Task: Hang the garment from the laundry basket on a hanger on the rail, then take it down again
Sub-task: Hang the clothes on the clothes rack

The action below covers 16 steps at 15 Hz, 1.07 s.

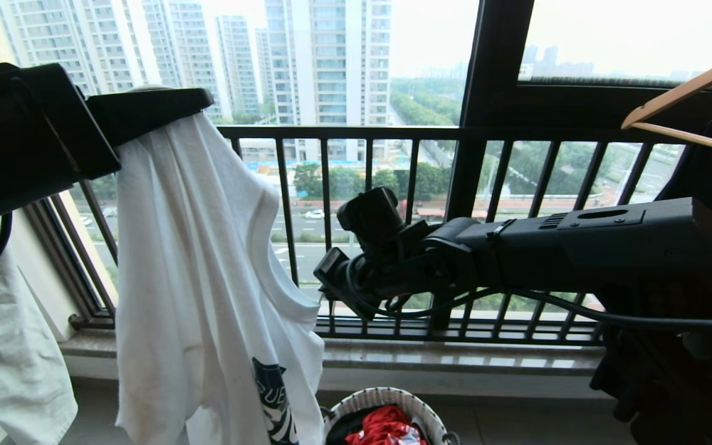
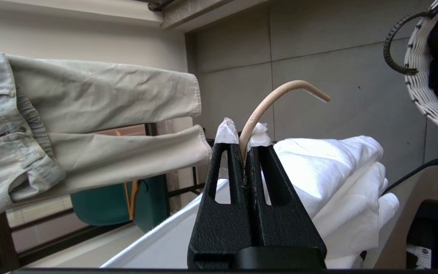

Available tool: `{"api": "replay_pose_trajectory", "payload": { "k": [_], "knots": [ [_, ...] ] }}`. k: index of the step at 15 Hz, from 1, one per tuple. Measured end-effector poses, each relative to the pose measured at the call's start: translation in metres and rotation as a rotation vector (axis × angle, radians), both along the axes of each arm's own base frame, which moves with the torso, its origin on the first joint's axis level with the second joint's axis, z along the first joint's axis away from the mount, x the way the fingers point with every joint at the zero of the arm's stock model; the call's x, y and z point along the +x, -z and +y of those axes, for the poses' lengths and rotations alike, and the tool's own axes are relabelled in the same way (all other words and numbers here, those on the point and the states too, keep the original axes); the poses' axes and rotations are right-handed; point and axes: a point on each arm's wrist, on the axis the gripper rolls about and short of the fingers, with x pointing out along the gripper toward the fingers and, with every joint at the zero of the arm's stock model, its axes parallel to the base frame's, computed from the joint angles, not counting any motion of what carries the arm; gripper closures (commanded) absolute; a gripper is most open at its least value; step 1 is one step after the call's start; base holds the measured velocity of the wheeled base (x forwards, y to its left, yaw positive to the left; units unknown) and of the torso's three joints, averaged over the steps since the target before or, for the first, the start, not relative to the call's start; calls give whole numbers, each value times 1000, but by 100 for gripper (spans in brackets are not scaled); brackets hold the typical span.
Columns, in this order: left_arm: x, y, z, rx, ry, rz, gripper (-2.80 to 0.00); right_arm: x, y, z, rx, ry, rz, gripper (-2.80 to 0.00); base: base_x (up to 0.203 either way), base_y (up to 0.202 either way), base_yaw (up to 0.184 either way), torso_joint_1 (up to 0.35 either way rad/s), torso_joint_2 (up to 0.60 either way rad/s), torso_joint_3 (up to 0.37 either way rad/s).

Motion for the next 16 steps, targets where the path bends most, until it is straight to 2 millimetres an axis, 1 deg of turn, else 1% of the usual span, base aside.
{"api": "replay_pose_trajectory", "payload": {
  "k": [3,5,10,16],
  "knots": [
    [0,0,0,0,0,-3,0,-8,-26,-9,11,41,-60,0,0,0,0,0,0,0],
    [0,0,0,-1,0,-2,0,-12,-39,-14,17,53,-94,0,0,0,0,0,0,0],
    [0,1,0,2,0,1,0,-17,-59,-23,42,60,-127,0,0,0,0,0,0,0],
    [1,7,-1,32,1,4,0,-19,-83,-42,41,103,-201,0,0,0,0,0,0,0]
  ]
}}
